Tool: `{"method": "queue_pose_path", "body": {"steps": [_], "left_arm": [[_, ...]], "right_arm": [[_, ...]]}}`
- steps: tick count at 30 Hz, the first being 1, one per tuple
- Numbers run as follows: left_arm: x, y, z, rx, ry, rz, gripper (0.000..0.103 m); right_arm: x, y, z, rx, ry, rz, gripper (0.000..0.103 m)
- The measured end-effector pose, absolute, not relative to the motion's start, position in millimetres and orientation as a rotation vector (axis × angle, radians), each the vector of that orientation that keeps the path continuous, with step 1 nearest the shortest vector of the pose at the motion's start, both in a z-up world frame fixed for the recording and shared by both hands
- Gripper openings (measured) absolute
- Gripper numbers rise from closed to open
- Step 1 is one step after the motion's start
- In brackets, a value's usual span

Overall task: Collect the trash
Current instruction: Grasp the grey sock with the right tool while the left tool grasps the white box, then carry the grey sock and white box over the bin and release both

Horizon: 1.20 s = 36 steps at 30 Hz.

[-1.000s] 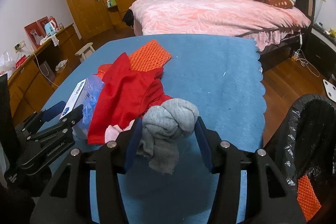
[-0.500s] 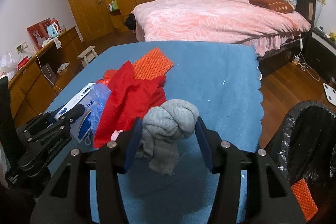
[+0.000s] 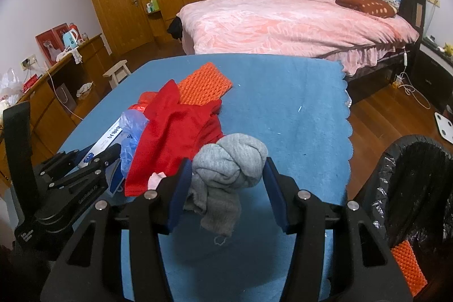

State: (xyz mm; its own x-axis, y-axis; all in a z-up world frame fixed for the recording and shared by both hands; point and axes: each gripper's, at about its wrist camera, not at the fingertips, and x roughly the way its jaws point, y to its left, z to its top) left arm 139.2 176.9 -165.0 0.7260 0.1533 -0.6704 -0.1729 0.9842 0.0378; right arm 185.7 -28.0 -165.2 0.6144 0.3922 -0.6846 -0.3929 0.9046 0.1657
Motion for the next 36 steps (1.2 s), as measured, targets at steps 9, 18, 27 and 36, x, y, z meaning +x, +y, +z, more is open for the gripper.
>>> {"method": "queue_pose_path", "body": {"steps": [9,18,27,36], "left_arm": [[117.9,171.1,-129.8,-0.033,0.648,0.166,0.030],[111.3,147.8,-94.3,-0.035,0.564,0.118,0.030],[108.9,105.6,-81.7,-0.003,0.526,0.039,0.030],[107.6,58.7,-77.1,0.007,0.529,-0.080,0.030]], "right_arm": [[180.1,-31.2,-154.0,0.006,0.758,0.463,0.051],[164.9,-48.9,-121.0,0.028,0.679,0.447,0.050],[149.4,-86.7,-101.3,0.053,0.632,0.390,0.050],[131.4,-127.6,-93.6,0.069,0.616,0.311,0.050]]}}
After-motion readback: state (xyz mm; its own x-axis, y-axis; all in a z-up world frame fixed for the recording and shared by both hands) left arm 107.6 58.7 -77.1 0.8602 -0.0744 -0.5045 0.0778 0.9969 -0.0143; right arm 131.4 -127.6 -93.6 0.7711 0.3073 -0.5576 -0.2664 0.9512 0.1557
